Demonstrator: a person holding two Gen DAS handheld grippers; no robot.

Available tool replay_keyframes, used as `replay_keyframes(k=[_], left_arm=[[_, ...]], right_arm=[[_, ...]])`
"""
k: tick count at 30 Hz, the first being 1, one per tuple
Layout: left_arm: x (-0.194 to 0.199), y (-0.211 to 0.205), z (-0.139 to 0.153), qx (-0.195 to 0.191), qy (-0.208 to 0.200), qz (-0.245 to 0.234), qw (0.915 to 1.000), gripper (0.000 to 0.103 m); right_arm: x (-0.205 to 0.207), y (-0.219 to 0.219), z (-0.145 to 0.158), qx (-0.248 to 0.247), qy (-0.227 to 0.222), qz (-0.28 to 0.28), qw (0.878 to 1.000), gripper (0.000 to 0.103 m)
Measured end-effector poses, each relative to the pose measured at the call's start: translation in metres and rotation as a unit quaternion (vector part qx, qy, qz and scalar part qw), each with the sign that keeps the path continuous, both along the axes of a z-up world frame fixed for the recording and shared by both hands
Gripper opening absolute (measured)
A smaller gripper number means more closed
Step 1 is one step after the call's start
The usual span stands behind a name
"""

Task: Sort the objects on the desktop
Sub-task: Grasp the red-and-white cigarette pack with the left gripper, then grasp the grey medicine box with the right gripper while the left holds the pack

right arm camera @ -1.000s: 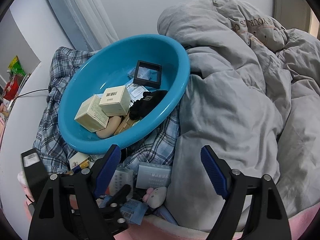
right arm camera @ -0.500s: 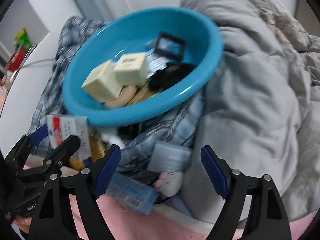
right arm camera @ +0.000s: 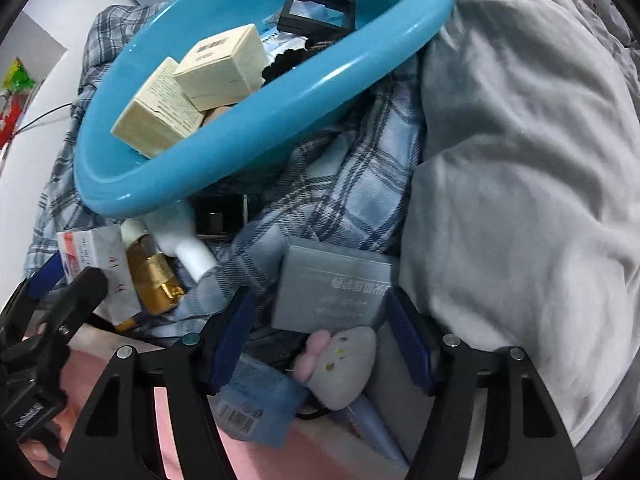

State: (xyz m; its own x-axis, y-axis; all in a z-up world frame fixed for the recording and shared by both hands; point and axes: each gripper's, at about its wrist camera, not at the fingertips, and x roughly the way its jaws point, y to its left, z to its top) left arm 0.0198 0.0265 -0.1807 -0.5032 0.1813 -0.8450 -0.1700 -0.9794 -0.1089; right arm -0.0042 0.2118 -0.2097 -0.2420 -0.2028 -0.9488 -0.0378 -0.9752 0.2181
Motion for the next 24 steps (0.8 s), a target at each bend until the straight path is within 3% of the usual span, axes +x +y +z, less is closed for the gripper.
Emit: replay_keyframes(k=[6, 11, 13, 15, 16, 20, 22, 24], left_arm=[[0.0, 0.002, 0.0, -0.005, 0.001, -0.003, 1.0, 0.09], [0.001, 0.005, -0.001, -0.005, -0.001, -0.008, 1.0, 0.09], [0.001, 0.005, -0.001, -0.003, -0.001, -0.009, 1.0, 0.09], [0.001, 0.005, -0.001, -0.002, -0.001, -0.008, 1.0, 0.09], [0.001, 0.005, -0.001, -0.002, -0.001, -0.007, 1.0, 0.09], [0.001, 0.003, 0.001, 0.001, 0.001, -0.005, 1.0, 0.09], [0.001, 0.003, 0.003, 0.001, 0.003, -0.005, 1.0, 0.09], [0.002, 0.002, 0.004, 0.001, 0.005, -0.005, 1.0, 0.09]], right_arm=[[0.0, -0.001, -0.008, 0.019, -0.009, -0.004, 1.0, 0.07], [-0.001, -0.018, -0.021, 0.056, -0.01, 0.02, 0.998, 0.094], [0.0, -0.024, -0.019, 0.057, 0.002, 0.019, 0.998, 0.097], [0.001, -0.023, -0.015, 0.044, 0.015, 0.01, 0.999, 0.094], [0.002, -0.02, -0.013, 0.04, 0.019, 0.003, 0.999, 0.086], [0.005, -0.019, 0.0, 0.007, 0.034, 0.025, 0.999, 0.069], [0.007, -0.024, 0.004, -0.015, 0.04, 0.039, 0.998, 0.068], [0.009, -0.031, 0.007, 0.002, 0.05, 0.052, 0.997, 0.068]])
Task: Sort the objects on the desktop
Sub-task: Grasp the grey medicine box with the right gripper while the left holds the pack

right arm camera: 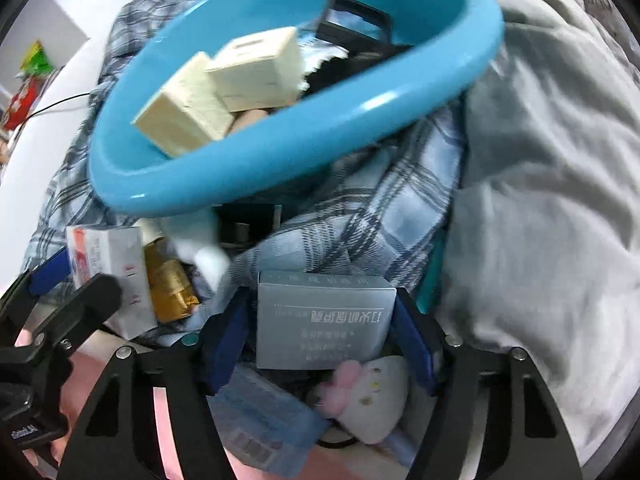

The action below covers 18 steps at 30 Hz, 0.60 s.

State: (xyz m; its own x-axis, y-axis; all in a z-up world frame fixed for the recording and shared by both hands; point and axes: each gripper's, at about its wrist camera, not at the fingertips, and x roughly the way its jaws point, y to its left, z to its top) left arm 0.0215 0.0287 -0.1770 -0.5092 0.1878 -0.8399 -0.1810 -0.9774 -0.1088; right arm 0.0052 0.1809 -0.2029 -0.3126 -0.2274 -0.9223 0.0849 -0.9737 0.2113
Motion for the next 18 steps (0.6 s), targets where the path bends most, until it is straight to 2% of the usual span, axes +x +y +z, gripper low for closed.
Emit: replay_keyframes(k=[2, 5, 9, 14, 18], left_arm=[[0.0, -0.001, 0.001, 0.0, 0.001, 0.001, 1.0, 0.09], [0.0, -0.002, 0.001, 0.002, 0.001, 0.003, 1.0, 0.09], [0.0, -0.001, 0.0, -0.001, 0.0, -0.001, 1.0, 0.09], [0.0, -0.001, 0.0, 0.0, 0.0, -0.001, 1.0, 0.09], [0.001, 0.0, 0.0, -0.001, -0.001, -0.004, 1.0, 0.09]], right_arm=[[-0.002, -0.002, 0.004, 0.005, 0.01, 0.011, 1.0, 0.068], [-0.008, 0.008, 0.011, -0.026, 0.015, 0.015, 0.999, 0.07], [-0.007, 0.007, 0.001, 0.044, 0.003, 0.01, 0.999, 0.077], [-0.001, 0.0, -0.003, 0.03, -0.033, 0.074, 0.996, 0.078], [0.005, -0.011, -0.005, 0.053, -0.036, 0.117, 0.991, 0.083]])
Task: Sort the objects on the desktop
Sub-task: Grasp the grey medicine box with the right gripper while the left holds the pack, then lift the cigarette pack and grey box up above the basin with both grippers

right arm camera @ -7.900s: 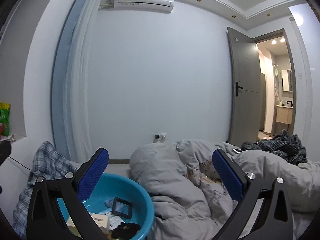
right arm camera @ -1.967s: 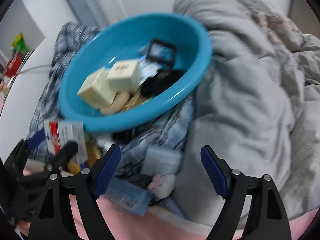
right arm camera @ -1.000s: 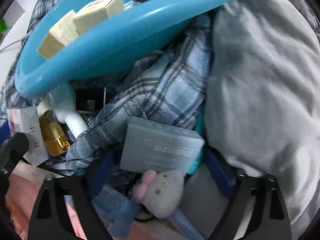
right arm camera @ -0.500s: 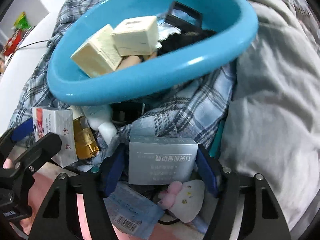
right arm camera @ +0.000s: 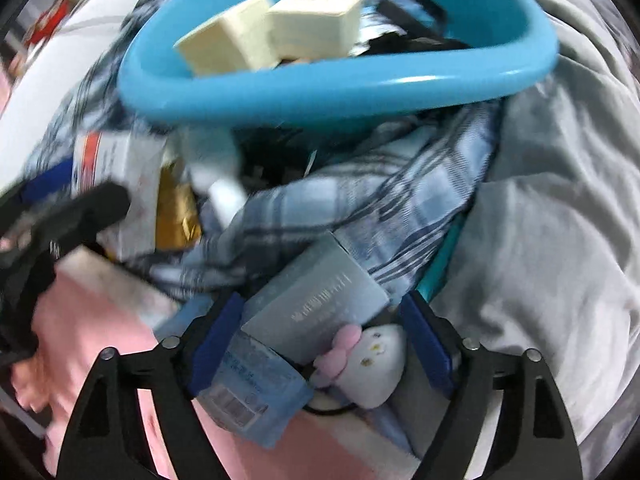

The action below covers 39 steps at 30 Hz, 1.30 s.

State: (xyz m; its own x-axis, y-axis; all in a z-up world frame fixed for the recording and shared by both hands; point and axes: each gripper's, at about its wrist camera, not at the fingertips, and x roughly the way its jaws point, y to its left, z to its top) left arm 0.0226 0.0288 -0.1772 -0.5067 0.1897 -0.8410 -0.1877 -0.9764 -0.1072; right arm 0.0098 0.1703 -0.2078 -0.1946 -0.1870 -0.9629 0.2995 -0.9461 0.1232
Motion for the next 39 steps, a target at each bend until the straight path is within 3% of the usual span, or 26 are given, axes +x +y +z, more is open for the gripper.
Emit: replay_keyframes(k=[5, 7, 14, 23, 31, 39], left_arm=[[0.0, 0.001, 0.0, 0.0, 0.0, -0.003, 1.0, 0.09], [0.0, 0.001, 0.0, 0.0, -0.001, -0.002, 1.0, 0.09], [0.002, 0.0, 0.002, 0.0, 0.003, -0.001, 1.0, 0.09], [0.005, -0.003, 0.011, 0.004, 0.012, -0.008, 0.9999, 0.09], [0.009, -0.005, 0.023, 0.011, 0.041, -0.006, 0.9991, 0.09], [0.018, -0.007, 0.049, -0.002, 0.102, 0.0, 0.9948, 0.09]], right_arm=[[-0.004, -0.003, -0.002, 0.006, 0.01, 0.003, 1.0, 0.083], [-0.005, -0.001, -0.002, -0.011, 0.005, -0.004, 1.0, 0.076], [-0.013, 0.021, 0.011, -0.078, 0.006, -0.055, 0.995, 0.075], [0.007, 0.019, 0.044, -0.071, 0.042, -0.006, 0.997, 0.075], [0.003, 0.029, 0.072, -0.086, 0.095, -0.043, 0.991, 0.075], [0.005, 0.023, 0.099, -0.052, 0.182, -0.081, 0.979, 0.075]])
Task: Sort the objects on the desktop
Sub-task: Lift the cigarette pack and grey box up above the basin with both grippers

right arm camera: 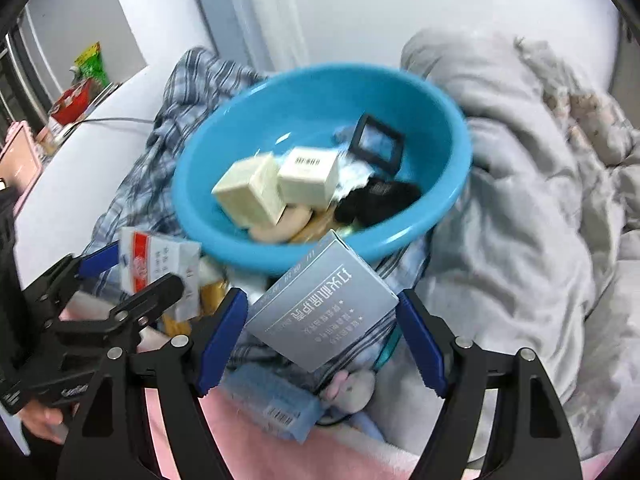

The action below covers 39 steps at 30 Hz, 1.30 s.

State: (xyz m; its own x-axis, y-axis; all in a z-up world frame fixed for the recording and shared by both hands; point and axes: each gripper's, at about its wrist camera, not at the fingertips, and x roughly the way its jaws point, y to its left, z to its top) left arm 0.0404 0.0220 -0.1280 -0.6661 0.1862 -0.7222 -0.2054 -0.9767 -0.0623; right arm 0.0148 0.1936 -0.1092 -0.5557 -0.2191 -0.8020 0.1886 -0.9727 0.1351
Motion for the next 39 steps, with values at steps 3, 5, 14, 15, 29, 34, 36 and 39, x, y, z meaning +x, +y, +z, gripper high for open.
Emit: replay_keyframes(k=[3, 5, 14, 15, 29, 34, 36, 39], left_arm=[[0.003, -0.004, 0.016, 0.001, 0.023, 0.011, 0.9997, 0.09], [0.003, -0.006, 0.03, 0.004, 0.035, 0.014, 0.9993, 0.09], [0.0, -0.005, 0.108, -0.033, 0.124, 0.011, 0.9917, 0.09], [-0.001, -0.006, 0.115, -0.035, 0.132, 0.014, 0.9906, 0.09], [-0.006, -0.024, 0.231, 0.014, 0.286, 0.063, 0.9562, 0.09], [-0.01, -0.023, 0.263, 0.02, 0.324, 0.057, 0.9441, 0.09], [-0.009, -0.022, 0.274, 0.026, 0.338, 0.049, 0.9396, 0.091], [-0.004, -0.018, 0.286, 0.019, 0.368, 0.042, 0.9285, 0.09]], right_arm=[[0.001, -0.007, 0.014, 0.017, 0.031, -0.007, 0.999, 0.075], [0.001, -0.012, 0.026, 0.021, 0.047, -0.007, 0.999, 0.076], [-0.01, -0.018, 0.099, 0.015, 0.119, -0.021, 0.993, 0.076], [-0.011, -0.017, 0.109, 0.011, 0.128, -0.025, 0.991, 0.076], [-0.012, -0.015, 0.211, -0.002, 0.257, -0.061, 0.964, 0.076], [-0.009, -0.015, 0.251, 0.008, 0.31, -0.07, 0.948, 0.076], [-0.008, -0.017, 0.263, 0.01, 0.33, -0.071, 0.941, 0.076], [-0.006, -0.019, 0.274, 0.009, 0.359, -0.071, 0.931, 0.076]])
